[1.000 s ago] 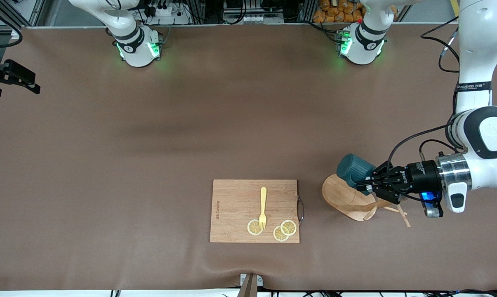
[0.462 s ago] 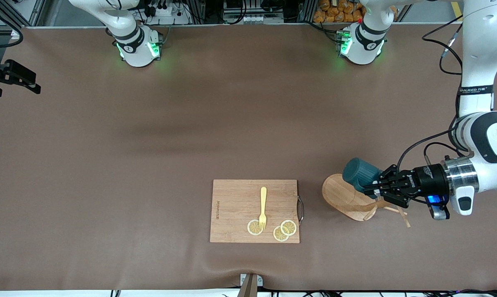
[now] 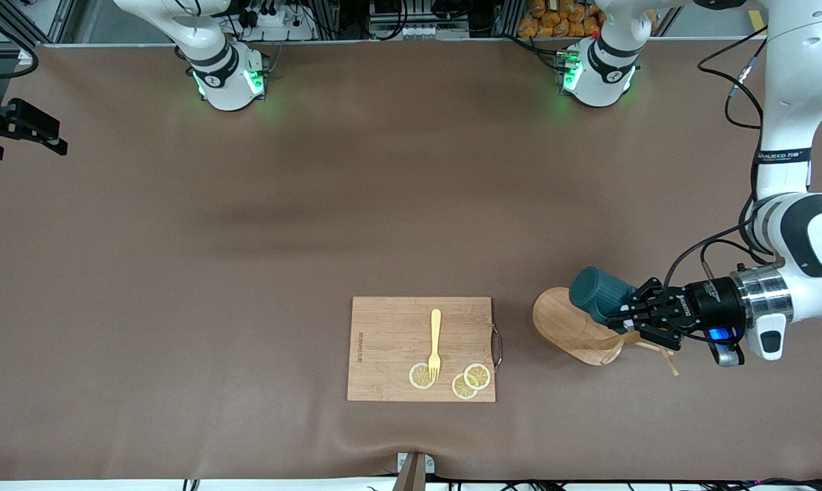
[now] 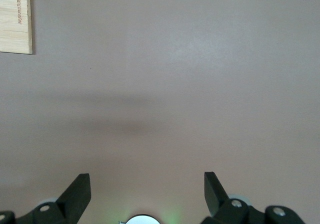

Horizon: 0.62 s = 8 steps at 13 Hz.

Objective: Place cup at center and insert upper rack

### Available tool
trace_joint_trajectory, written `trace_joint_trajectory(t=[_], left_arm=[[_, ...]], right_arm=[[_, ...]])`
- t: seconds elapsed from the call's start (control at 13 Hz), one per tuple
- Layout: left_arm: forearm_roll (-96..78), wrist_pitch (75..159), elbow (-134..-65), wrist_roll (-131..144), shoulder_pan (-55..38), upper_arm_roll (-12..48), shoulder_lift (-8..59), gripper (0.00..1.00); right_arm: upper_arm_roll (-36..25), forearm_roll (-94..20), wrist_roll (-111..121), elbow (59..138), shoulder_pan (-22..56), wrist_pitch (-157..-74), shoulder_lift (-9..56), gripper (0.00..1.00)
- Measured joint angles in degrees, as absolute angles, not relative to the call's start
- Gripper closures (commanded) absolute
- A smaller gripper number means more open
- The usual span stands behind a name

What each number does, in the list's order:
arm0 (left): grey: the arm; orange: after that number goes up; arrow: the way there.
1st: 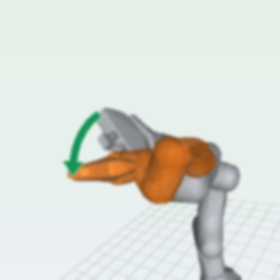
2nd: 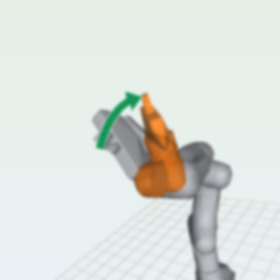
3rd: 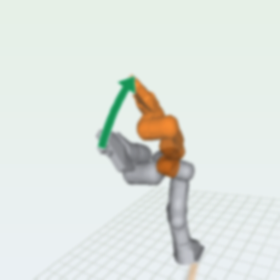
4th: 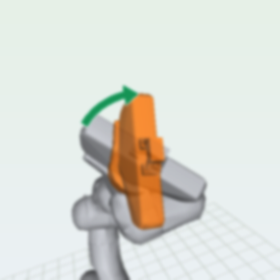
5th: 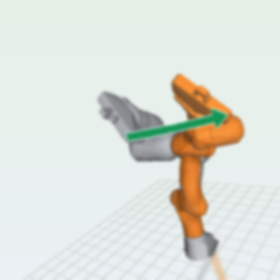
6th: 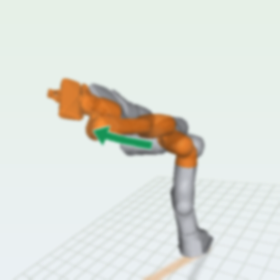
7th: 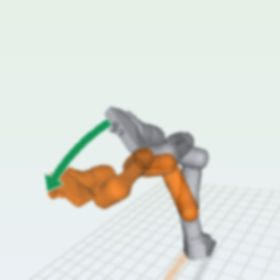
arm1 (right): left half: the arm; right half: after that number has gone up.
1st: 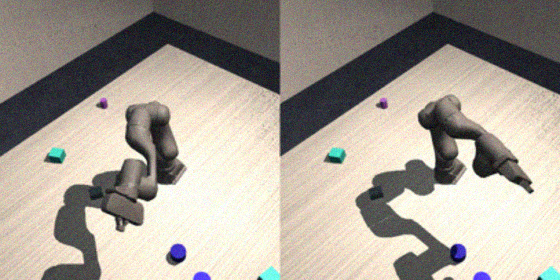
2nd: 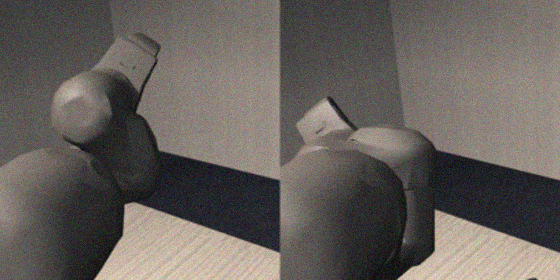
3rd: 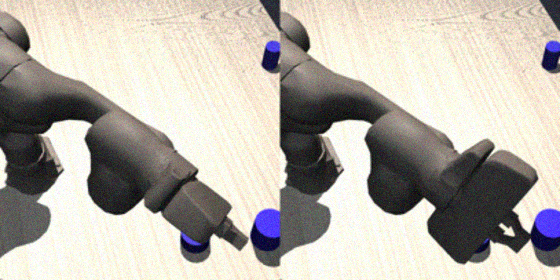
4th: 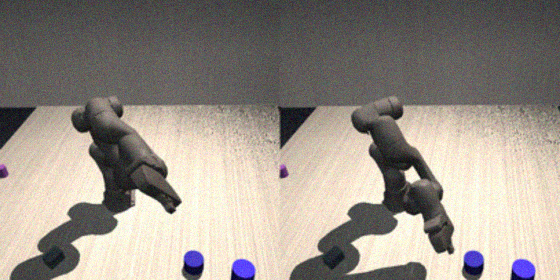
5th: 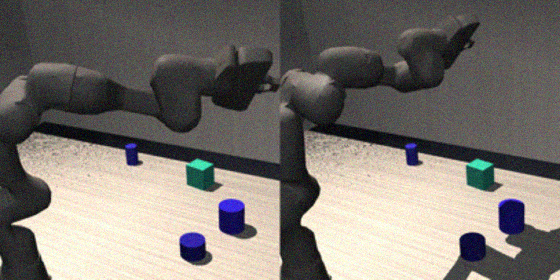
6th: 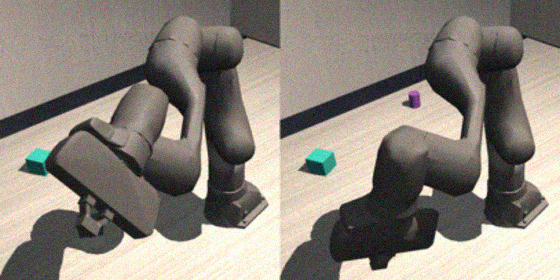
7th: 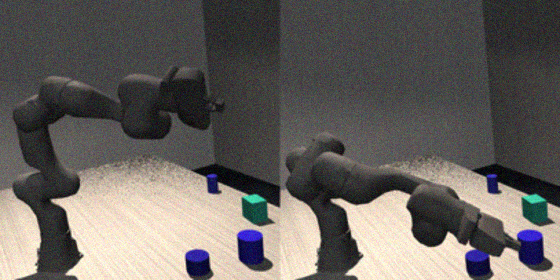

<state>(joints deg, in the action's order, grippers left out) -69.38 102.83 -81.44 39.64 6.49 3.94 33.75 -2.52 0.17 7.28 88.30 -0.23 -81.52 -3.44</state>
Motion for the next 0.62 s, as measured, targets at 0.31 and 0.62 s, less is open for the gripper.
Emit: trace_joint_trajectory(t=[0.31,0.62], left_arm=[[-72.0,100.7,-81.4,39.6,7.5,3.9,34.9,1.00],[-72.6,99.8,-81.4,39.6,8.5,3.9,35.9,1.00]], right_arm=[[-2.5,0.2,7.3,88.3,-0.2,-81.5,-3.4,0.00],[-2.5,0.2,7.3,88.3,-0.2,-81.5,-3.4,0.00]])
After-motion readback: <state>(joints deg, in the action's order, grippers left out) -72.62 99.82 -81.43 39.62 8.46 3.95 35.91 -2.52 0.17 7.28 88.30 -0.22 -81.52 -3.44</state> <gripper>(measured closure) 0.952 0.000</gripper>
